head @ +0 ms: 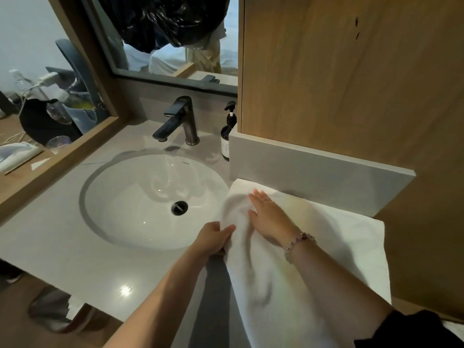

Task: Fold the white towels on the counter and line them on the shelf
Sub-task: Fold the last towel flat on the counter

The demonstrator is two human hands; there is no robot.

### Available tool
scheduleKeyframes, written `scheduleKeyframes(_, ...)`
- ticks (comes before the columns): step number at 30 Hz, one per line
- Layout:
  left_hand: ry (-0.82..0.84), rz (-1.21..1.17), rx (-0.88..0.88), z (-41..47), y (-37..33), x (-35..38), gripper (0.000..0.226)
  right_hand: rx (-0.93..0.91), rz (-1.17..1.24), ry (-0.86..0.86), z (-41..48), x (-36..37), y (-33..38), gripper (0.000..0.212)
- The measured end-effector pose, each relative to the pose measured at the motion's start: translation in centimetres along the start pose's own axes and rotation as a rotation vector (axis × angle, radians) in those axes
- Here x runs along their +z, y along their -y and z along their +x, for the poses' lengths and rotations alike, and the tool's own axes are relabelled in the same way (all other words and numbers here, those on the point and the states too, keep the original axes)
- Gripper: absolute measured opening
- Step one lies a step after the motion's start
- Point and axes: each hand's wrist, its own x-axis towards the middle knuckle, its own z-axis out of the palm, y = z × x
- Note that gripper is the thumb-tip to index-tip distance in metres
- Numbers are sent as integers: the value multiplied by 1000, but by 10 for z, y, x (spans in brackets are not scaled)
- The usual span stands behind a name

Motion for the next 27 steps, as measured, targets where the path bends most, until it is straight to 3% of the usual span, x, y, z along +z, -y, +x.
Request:
scheduleKeyframes(6, 2, 111, 73, -1, 2, 0, 31, -18, -5, 45, -5, 22, 1, 50)
scheduleKeyframes(12, 331, 22, -37, -12, 8, -9, 39, -23, -56, -31, -1, 30, -1, 50)
scheduleKeyframes(16, 398, 230, -110, -23, -3, -13, 41, -24, -74, -47, 0, 33, -3, 50)
scheduleKeyframes(20, 501, 429, -15, -31, -5, -19, 45, -32, -78, -51, 0, 32, -3, 51)
scheduleKeyframes(23, 452, 488, 28, -32, -2, -29, 36, -33, -103, -71, -1, 34, -4, 51)
scheduleKeyframes(27, 235, 524, -2, -35, 6, -33, 36, -37, -116, -88, 0, 35, -6, 51)
